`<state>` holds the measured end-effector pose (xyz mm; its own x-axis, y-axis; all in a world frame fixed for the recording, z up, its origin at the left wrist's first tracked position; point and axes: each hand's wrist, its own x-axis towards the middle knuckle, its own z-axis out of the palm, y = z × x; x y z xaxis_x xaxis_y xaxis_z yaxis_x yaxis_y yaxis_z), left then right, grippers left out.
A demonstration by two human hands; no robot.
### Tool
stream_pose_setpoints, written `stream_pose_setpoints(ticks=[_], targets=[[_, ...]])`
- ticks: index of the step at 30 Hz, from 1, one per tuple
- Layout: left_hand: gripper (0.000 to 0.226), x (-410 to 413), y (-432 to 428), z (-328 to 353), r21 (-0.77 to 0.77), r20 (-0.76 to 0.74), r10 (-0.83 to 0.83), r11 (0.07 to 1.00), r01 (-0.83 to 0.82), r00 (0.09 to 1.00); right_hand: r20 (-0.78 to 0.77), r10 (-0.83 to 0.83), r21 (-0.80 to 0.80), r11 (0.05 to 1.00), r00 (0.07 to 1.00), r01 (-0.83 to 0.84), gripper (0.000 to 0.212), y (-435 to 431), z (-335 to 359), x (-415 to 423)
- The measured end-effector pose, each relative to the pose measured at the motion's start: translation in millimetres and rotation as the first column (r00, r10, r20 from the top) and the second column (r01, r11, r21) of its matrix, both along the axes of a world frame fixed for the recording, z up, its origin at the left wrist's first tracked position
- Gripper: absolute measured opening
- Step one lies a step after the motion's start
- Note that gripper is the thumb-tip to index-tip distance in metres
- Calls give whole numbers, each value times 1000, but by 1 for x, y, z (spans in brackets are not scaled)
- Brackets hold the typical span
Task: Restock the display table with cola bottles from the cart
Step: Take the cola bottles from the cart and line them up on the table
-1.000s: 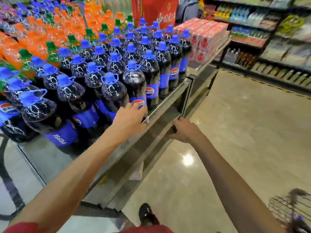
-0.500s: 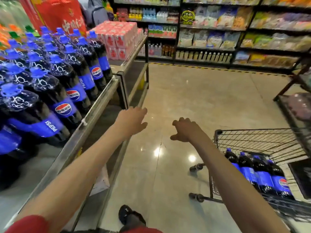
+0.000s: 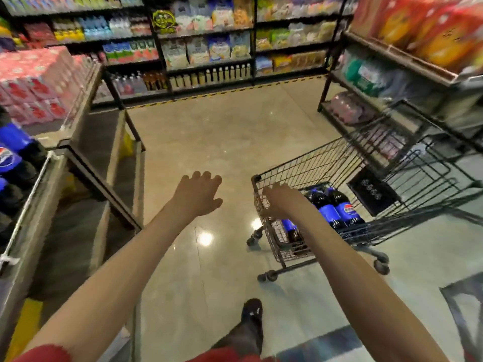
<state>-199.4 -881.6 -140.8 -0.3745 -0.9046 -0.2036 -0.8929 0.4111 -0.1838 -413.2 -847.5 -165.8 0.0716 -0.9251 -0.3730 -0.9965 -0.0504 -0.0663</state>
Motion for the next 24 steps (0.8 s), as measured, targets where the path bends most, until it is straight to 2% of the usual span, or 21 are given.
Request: stream_pose_setpoints(ticks=[9, 16, 24], targets=[[60, -112, -49, -28, 100, -31, -163, 981, 166, 986, 2, -169, 59, 984, 986, 169, 58, -8, -15, -106], [59, -196, -96, -61, 201, -67, -165, 964, 175, 984, -25, -167, 163, 972, 986, 169, 67, -50, -32, -181], [52, -253, -126, -96, 315, -98, -159, 931, 182, 982, 25, -196, 277, 943, 980, 182, 57, -72, -78, -238]])
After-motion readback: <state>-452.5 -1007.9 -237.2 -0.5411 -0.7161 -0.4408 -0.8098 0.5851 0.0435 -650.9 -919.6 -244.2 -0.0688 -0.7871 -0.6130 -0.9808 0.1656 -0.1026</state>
